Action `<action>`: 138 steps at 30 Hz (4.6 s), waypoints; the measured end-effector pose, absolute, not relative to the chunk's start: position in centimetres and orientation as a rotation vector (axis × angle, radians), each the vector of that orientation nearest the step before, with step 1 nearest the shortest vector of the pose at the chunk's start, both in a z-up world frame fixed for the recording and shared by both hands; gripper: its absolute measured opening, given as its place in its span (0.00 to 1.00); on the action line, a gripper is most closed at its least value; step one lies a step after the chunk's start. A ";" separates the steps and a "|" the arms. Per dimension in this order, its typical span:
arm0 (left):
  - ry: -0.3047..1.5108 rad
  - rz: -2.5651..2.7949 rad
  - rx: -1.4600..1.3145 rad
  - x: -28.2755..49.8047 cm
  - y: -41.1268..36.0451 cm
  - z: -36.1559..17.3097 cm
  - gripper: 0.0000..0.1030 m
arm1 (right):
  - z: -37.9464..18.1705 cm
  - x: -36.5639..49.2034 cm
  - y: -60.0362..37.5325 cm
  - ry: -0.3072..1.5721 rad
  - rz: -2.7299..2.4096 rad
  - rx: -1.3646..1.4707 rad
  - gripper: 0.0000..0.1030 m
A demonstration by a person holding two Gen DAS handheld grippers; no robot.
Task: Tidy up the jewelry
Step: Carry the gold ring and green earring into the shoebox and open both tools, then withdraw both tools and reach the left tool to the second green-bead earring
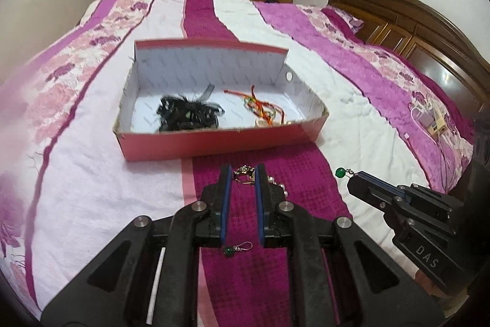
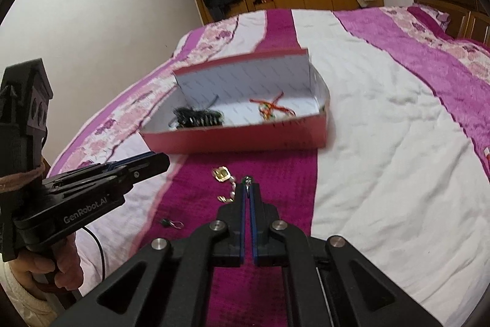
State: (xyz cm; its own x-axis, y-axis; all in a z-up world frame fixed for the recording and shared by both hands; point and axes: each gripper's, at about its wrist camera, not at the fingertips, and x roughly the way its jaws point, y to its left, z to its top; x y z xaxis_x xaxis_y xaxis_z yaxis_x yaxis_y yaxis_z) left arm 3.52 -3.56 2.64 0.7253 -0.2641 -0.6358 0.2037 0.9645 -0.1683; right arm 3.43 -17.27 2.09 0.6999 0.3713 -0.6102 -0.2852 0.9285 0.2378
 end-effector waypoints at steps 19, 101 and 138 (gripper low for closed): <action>0.543 -0.187 -0.110 3.6 -2.2 5.8 0.06 | 6.8 4.1 -15.5 0.504 0.373 0.079 0.04; 0.730 -0.076 -0.187 10.3 2.0 4.1 0.38 | 4.7 12.7 -16.9 0.640 0.339 0.212 0.40; 1.042 -0.262 -0.081 3.8 -3.7 -2.4 0.18 | 1.4 5.0 -18.4 0.784 0.296 0.196 0.40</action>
State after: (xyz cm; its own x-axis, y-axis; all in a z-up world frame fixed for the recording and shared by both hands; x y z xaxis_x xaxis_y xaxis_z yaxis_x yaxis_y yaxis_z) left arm 3.75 -3.67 -2.37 0.4765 -0.2526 -0.8421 0.1759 0.9659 -0.1902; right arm 5.04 -18.37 1.41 0.6703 0.3332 -0.6631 -0.1888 0.9407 0.2819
